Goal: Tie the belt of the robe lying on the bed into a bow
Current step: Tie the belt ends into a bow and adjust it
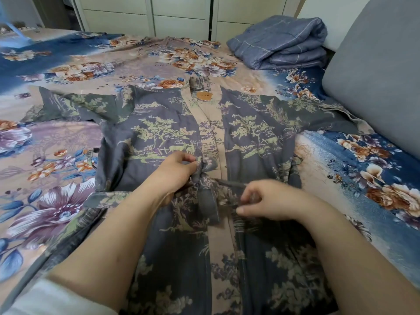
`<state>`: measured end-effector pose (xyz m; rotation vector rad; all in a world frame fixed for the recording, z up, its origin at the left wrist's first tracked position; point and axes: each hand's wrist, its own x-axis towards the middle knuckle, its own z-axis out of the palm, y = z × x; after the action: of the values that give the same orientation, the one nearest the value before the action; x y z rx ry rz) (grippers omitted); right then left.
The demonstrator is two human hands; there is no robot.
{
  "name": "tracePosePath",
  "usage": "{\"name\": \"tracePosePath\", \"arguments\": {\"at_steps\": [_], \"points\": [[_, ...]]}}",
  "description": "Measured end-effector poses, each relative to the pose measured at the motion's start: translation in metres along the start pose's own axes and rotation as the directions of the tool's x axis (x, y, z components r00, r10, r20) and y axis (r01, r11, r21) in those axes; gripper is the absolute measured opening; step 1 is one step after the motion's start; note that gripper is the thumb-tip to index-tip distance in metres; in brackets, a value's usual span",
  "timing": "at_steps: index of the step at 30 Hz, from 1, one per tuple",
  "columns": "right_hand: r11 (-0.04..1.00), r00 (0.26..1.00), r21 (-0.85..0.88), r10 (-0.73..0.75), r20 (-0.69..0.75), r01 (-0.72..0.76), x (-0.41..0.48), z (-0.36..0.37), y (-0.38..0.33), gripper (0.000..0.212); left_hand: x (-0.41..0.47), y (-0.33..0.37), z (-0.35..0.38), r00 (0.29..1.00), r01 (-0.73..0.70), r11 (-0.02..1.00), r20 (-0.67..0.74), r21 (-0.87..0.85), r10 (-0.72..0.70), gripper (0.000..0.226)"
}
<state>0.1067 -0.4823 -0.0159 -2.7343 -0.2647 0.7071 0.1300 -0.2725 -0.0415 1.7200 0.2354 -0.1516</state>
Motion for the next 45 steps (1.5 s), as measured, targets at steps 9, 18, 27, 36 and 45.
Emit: {"name": "tracePosePath", "arguments": {"at_steps": [9, 18, 27, 36, 45], "points": [[0.741, 0.925, 0.619, -0.005, -0.381, 0.259, 0.027, 0.01, -0.042, 0.033, -0.001, -0.006, 0.0, 0.994, -0.11, 0.99, 0.029, 0.085, 0.108, 0.013], [0.535, 0.964, 0.808, -0.054, -0.26, 0.248, 0.032, 0.021, -0.049, 0.024, -0.007, 0.001, 0.0, 0.965, -0.26, 0.924, 0.078, 0.279, 0.249, 0.017], [0.801, 0.916, 0.52, -0.087, -0.392, 0.298, 0.03, 0.025, -0.04, 0.024, -0.007, 0.008, -0.009, 0.997, 0.006, 0.991, 0.077, -0.137, 0.005, 0.024], [0.839, 0.874, 0.359, -0.247, -0.419, 0.409, 0.019, 0.029, -0.037, 0.029, -0.008, 0.009, -0.007, 0.995, -0.025, 0.991, 0.095, -0.13, 0.037, 0.018], [0.895, 0.85, 0.273, -0.183, -0.494, 0.351, 0.028, 0.041, -0.052, 0.03, -0.013, 0.01, -0.006, 0.984, -0.116, 0.988, 0.124, -0.104, 0.128, 0.028]]}}
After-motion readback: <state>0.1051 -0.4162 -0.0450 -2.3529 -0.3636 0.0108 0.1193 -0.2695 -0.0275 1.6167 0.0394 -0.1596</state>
